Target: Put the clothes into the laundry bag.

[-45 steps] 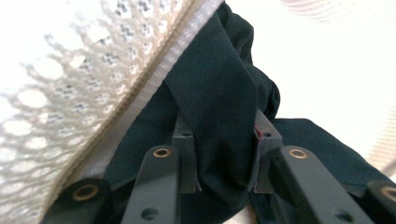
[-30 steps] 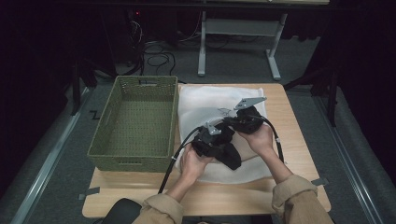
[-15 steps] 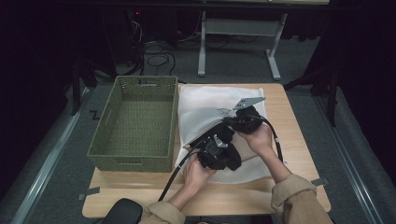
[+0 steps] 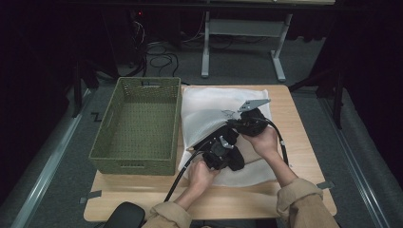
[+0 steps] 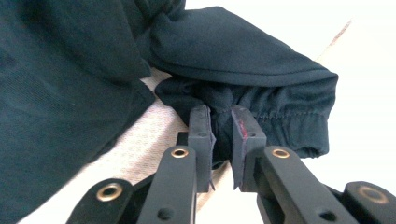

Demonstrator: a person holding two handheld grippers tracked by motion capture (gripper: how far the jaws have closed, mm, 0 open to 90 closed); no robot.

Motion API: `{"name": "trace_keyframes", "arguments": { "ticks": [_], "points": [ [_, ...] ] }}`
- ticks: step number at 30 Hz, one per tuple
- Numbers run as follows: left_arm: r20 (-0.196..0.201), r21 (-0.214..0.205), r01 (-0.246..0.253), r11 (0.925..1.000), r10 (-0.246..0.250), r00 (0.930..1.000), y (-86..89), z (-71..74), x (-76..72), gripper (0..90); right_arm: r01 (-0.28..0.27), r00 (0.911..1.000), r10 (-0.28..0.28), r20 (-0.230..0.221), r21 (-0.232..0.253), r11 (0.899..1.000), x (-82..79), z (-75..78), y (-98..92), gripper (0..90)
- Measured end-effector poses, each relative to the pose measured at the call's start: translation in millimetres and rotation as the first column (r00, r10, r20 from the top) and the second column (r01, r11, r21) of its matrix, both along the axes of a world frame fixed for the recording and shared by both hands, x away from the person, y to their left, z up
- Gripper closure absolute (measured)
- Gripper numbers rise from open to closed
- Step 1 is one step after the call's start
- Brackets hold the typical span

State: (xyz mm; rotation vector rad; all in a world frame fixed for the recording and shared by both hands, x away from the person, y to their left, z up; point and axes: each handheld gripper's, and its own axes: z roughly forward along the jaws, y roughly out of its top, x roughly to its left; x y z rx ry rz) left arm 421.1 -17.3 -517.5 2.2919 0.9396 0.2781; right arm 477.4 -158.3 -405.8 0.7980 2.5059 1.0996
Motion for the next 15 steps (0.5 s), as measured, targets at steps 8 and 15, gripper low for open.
{"name": "trace_keyframes", "arguments": {
  "ticks": [8, 15],
  "points": [
    [0.024, -0.060, -0.099, 0.9933, 0.101, 0.9946, 15.3, 6.8, 16.0, 82.0, 0.004, 1.0000, -0.004, -0.008, 0.007, 1.000, 0.1, -1.3, 0.1, 88.7],
    [0.042, -0.090, -0.172, 0.9810, 0.176, 0.9834, 21.7, 10.8, 31.0, 82.0, -0.004, 1.0000, 0.004, -0.007, -0.001, 1.000, -1.0, -0.9, 0.4, 88.8]
  ]
}}
